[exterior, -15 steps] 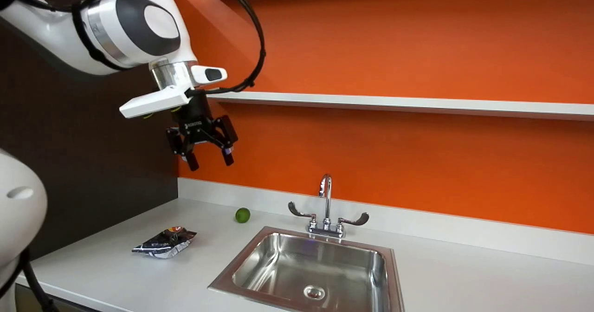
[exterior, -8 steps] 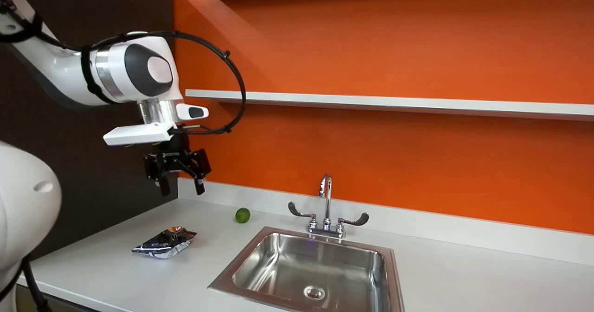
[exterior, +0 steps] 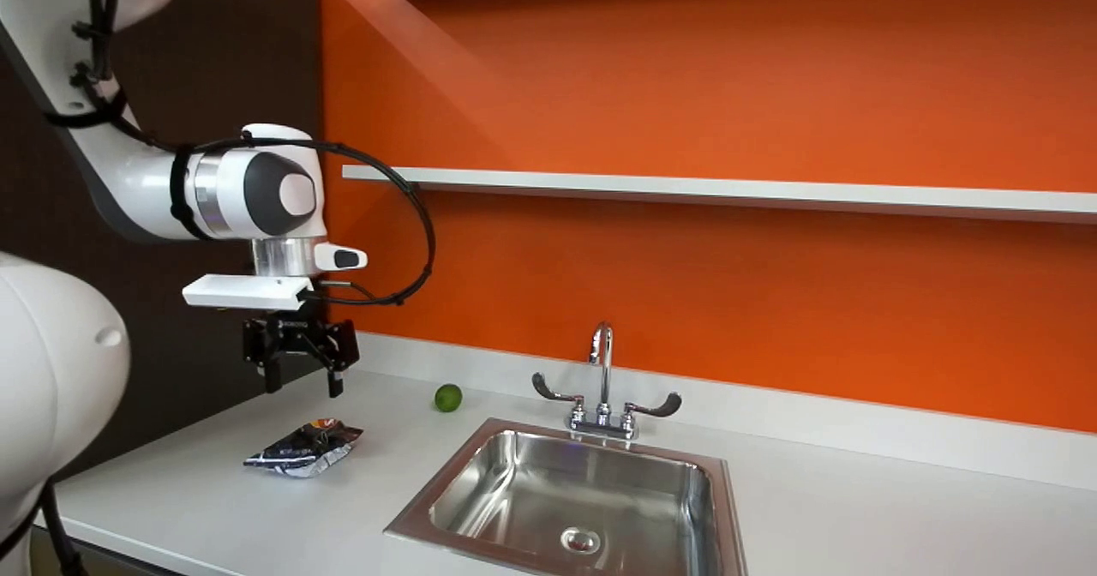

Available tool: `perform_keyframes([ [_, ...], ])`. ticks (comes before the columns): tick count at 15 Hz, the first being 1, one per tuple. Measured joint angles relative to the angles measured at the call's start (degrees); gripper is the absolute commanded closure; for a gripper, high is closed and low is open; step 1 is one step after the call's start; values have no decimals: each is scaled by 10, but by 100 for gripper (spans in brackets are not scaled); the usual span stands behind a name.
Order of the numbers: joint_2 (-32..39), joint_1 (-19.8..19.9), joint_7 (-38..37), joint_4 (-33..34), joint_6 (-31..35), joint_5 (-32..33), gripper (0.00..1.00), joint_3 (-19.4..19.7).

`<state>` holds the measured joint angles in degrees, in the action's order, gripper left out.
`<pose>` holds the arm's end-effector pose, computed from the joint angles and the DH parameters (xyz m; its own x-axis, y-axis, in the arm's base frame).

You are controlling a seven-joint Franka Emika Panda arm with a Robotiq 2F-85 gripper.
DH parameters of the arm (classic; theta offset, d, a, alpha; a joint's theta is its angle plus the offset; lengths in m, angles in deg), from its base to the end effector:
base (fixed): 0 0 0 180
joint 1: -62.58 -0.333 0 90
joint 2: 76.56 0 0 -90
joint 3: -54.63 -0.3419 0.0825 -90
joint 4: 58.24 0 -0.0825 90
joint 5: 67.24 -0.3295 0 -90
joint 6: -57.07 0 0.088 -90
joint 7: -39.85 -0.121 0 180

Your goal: Put the black pack inside the sink

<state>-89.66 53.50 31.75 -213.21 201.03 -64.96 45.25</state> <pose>0.3451 0.1146 0.3577 0.9772 0.2085 0.0402 0.2061 -0.9769 0.0563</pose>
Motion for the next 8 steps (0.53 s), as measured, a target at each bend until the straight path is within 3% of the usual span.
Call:
perform_keyframes([
  [8,132,-16,-11,77,53,11,0,-17],
])
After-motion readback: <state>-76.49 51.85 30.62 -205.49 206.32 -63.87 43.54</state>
